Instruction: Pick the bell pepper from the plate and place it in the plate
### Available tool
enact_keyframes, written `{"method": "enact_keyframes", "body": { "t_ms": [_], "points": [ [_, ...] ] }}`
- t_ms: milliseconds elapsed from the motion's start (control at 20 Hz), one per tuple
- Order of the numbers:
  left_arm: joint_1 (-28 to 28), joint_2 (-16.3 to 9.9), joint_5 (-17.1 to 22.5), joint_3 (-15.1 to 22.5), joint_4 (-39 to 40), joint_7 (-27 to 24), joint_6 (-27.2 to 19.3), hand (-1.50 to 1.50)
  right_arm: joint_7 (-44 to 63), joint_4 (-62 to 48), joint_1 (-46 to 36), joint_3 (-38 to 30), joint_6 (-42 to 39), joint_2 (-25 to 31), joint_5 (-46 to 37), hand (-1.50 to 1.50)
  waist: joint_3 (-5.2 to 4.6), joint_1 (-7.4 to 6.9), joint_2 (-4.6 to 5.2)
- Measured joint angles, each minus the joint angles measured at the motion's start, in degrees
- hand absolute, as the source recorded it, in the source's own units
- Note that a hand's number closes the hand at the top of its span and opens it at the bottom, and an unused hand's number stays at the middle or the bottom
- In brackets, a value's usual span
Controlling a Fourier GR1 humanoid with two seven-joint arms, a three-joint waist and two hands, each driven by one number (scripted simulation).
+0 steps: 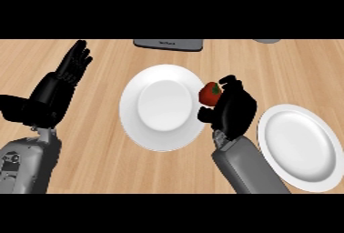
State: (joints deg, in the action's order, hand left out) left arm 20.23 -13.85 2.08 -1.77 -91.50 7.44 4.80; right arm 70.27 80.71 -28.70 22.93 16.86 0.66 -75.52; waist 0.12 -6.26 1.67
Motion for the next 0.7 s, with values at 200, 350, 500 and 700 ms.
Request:
{"method": "enact_keyframes", "body": {
  "t_ms": [200,350,500,700],
  "points": [
    [0.51,0.18,-0.19,0.37,0.28,-0.24,0.14,0.0,-1.89,-5.37,-3.27,-3.19,4.06,-0.04,4.44,-1.5,0.06,-0.81,0.24],
    [1.03,0.29,-0.04,0.29,0.83,-0.24,0.23,0.0,-3.6,-8.6,-6.08,-4.68,8.18,-0.06,6.21,-1.5,0.06,-1.03,0.25],
    [0.84,0.19,0.11,0.35,0.94,-0.26,0.61,0.0,-5.16,-11.09,-8.31,-5.97,13.53,-0.1,5.85,-1.5,0.04,-1.17,0.08],
    [0.63,0.29,-0.15,0.33,1.41,-0.49,0.45,0.0,-6.85,-12.72,-10.31,-7.94,21.21,-0.14,5.38,-1.5,0.02,-0.77,-0.16]
  ]
}}
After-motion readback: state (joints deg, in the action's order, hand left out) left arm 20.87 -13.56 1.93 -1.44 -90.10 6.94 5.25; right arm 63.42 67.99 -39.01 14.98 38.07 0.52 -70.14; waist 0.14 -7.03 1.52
